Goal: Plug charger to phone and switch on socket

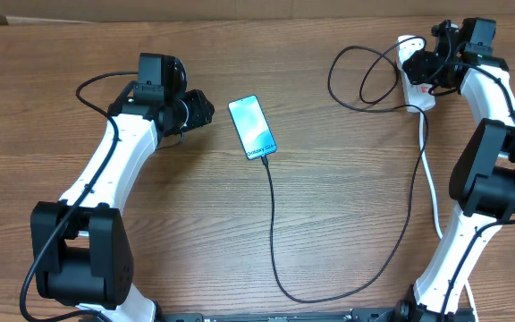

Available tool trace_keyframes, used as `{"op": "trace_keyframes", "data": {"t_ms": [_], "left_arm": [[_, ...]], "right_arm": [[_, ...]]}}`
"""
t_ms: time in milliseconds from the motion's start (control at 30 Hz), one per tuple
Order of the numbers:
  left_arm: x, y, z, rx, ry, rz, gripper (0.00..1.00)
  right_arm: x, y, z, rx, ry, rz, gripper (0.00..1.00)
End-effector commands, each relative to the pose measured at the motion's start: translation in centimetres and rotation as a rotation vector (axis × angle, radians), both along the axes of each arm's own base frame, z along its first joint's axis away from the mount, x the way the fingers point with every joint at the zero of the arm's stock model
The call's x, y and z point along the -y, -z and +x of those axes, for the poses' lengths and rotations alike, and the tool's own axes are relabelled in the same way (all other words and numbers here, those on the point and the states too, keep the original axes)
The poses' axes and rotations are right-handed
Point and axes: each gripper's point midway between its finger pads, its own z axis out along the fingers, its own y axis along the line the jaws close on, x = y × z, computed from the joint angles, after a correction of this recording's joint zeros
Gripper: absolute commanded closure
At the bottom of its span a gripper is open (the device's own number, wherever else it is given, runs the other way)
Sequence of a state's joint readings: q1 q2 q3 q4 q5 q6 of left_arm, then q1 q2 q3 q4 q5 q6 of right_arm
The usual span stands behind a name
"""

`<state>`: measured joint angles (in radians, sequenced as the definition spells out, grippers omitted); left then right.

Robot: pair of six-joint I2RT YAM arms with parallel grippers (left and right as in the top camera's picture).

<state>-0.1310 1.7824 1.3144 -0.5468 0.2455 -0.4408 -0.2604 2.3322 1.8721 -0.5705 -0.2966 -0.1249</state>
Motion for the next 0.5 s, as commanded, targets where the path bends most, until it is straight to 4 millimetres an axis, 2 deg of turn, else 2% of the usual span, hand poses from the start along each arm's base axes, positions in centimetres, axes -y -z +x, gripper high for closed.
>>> {"op": "trace_keyframes", "data": {"t_ms": [0,467], "left_arm": [[0.23,-0.38,-0.09,0.016,0.018,0.015,0.55],[0.23,-0.39,-0.08,0.017,0.018,0.015,0.55]], "right_arm": [[0.64,0.16,0.47,0.003,0.011,-0.029,0.49],[1.03,0.43,0.41,-0.005,0.023,-0.045,0.45]]}}
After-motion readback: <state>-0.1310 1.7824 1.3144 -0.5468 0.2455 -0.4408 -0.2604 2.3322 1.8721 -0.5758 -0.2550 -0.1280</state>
